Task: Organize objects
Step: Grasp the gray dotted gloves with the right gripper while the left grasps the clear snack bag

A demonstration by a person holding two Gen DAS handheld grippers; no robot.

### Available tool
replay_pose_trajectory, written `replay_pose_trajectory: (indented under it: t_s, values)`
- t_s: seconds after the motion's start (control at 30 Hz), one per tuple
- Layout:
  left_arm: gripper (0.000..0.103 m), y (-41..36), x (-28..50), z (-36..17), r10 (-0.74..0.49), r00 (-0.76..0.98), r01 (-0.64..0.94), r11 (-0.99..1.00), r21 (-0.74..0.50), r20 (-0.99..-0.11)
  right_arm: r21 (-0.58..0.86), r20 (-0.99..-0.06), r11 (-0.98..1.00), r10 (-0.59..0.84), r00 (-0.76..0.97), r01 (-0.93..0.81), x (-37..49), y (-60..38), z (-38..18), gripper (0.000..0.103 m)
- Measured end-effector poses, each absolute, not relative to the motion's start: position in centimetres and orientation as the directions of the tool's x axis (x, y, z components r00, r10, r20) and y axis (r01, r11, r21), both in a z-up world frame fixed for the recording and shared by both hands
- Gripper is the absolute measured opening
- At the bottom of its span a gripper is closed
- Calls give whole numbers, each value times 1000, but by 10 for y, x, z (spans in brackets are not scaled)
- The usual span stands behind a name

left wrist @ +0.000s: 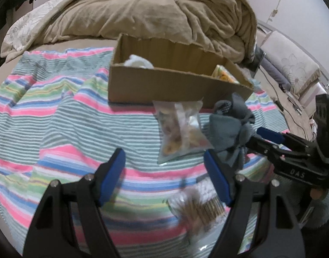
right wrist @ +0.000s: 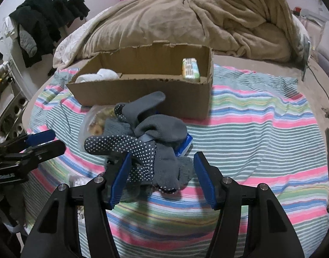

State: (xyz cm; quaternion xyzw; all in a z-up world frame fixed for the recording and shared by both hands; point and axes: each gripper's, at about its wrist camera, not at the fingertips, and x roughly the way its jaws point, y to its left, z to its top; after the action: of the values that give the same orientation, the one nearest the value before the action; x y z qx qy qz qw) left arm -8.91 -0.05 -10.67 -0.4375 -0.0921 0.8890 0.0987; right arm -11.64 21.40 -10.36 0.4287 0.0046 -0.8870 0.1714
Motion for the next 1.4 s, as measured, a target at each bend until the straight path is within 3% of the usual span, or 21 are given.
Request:
replay_pose_trajectory:
  t_s: [0.2,0.37,0.7,0.83,0.97,1.4]
  values:
    - [77,2,-97,-114,258,-593,-92,-963,-253,-763,117,-764,-932,-306,-569,344,-115,206,-108,34]
    - [77,11,-104,-114,263,-592,-112,-963,-246,-762,137,-741,-922,-338,-580,362,-110,208,-102,22]
    - [76,25,-129,-122,279,-565,-127,-959,-252,-776,184,-691,-925,-362,-626,332,-91,234,-78,20]
    - [54,30,-134,-126,293,-552,-133,-955,-265,-781,192,-686,-930,-356,-634,314,-89,243,-75,20]
    - [47,32,-129,-123,299,-561,-150,-954,-261,-772,197,-684,-931,-355,-637,307,-86,248,-73,20]
    - [45,23,-100,-91,332,-611,-167,-941,-294,-718,191,-645,-927,-367,-671,324,-80,249,-48,20]
